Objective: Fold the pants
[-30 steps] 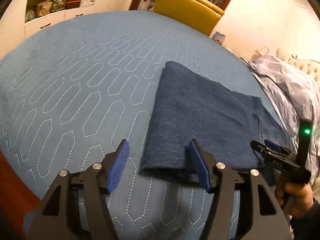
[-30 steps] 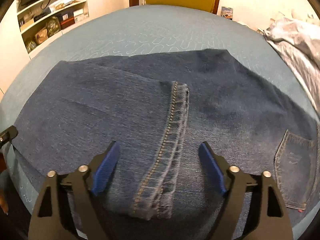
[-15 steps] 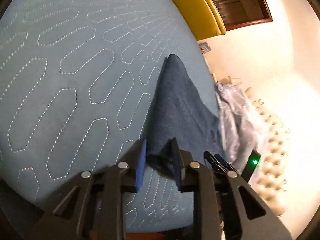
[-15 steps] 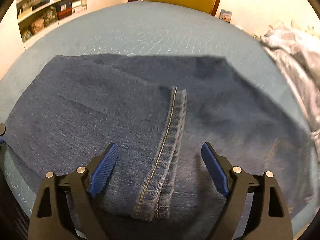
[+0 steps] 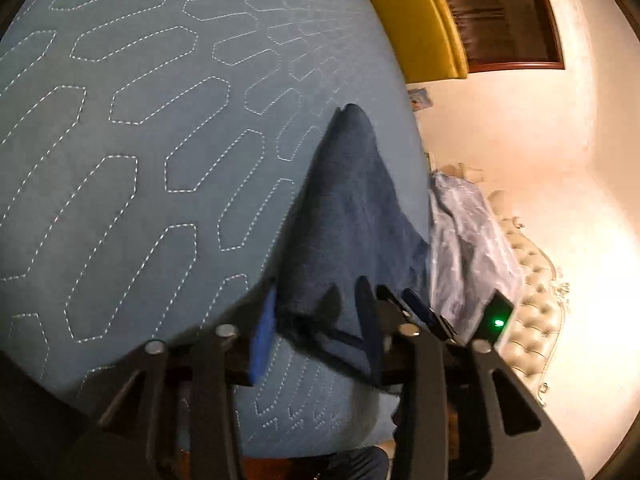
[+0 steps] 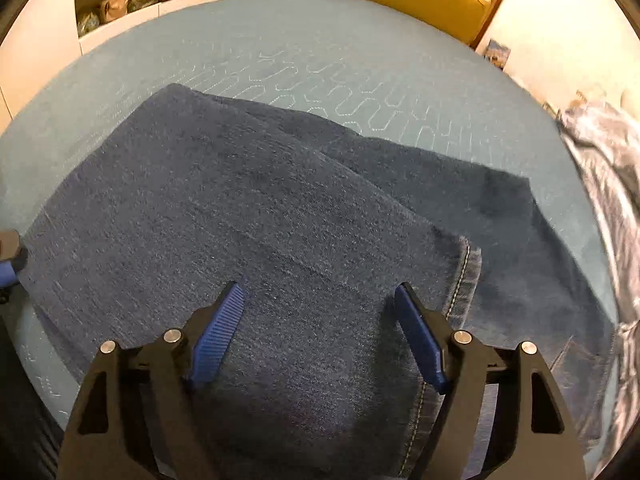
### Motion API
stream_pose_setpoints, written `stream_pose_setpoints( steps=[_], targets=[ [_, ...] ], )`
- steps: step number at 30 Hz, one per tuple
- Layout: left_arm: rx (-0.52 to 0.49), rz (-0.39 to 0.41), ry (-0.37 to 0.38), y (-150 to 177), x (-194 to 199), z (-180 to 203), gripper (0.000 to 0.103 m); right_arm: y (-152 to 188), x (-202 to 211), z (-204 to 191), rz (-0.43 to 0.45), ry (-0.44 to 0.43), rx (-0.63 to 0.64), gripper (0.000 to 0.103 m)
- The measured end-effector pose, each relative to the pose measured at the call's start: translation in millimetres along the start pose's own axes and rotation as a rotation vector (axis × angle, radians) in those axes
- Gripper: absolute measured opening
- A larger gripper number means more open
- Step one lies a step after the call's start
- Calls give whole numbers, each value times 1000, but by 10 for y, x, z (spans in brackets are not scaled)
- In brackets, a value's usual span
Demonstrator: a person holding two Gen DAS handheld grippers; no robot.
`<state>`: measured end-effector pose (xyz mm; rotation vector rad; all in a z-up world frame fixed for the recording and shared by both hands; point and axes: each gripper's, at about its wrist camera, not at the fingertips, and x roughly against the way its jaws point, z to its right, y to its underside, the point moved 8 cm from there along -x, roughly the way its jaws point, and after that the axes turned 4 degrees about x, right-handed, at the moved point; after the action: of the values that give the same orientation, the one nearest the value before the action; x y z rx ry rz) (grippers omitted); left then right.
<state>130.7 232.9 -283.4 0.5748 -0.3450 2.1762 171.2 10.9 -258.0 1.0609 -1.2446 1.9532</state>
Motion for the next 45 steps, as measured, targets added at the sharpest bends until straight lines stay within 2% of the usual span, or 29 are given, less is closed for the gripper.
stream_pose_setpoints(
  steps=[3, 6, 10, 14, 17, 22, 23, 24, 26, 27, 28, 29, 30, 32, 34, 36, 37, 38, 39, 40, 43, 45],
  targets=[
    [-12, 23, -7, -1, 3, 31, 16, -46, 7, 2, -18, -23, 5, 74],
    [-117, 79, -68, 57, 86, 184, 15, -254, 127, -6, -22, -45, 10, 74],
    [-300, 176, -198, 189, 173, 552, 14, -757, 330, -135, -50, -267, -59, 76],
    [-445, 254, -279, 340, 226, 866, 13, -1263, 458, -490, -90, -378, -3, 76],
    [-526, 296, -328, 446, 231, 1016, 13, -1478, 430, -748, -132, -355, 91, 76],
    [-628, 347, -388, 609, 155, 1253, 13, -1497, 241, -1097, -222, -300, 220, 74],
    [-641, 353, -391, 633, 154, 1275, 13, -1478, 217, -1120, -223, -299, 236, 67],
    [-652, 358, -390, 659, 157, 1301, 13, -1427, 209, -1153, -221, -305, 253, 42],
    [-643, 365, -375, 682, 131, 1339, 14, -1424, 159, -1078, -233, -317, 253, 31],
    [-632, 384, -361, 690, 140, 1340, 22, -1402, 161, -1046, -231, -330, 244, 23],
    [-622, 402, -351, 694, 171, 1320, 34, -1385, 190, -981, -225, -330, 233, 20],
    [-606, 431, -361, 723, 151, 1319, 68, -1381, 220, -903, -219, -329, 220, 19],
    [-600, 437, -350, 773, 115, 1308, 74, -1394, 244, -832, -215, -342, 202, 18],
    [-600, 406, -330, 954, -10, 1287, 73, -1371, 325, -698, -207, -391, 152, 17],
    [-651, 408, -329, 1125, -149, 1373, 73, -1346, 383, -595, -198, -414, 116, 16],
    [-728, 462, -399, 1198, -332, 1462, 73, -1309, 457, -478, -186, -439, 83, 16],
    [-738, 467, -426, 1192, -457, 1488, 72, -1298, 474, -428, -180, -447, 70, 15],
    [-749, 462, -449, 1179, -560, 1498, 57, -1274, 531, -350, -169, -460, 51, 15],
    [-763, 457, -485, 1184, -635, 1496, 26, -1281, 586, -258, -158, -472, 32, 15],
    [-778, 453, -514, 1181, -706, 1503, 15, -1271, 658, -122, -142, -487, 7, 14],
    [-894, 515, -533, 1404, -767, 1787, 11, -1181, 843, 355, -89, -514, -55, 13],
    [-1010, 536, -529, 1673, -883, 2058, 11, -1067, 990, 722, -51, -537, -101, 12]
  ],
)
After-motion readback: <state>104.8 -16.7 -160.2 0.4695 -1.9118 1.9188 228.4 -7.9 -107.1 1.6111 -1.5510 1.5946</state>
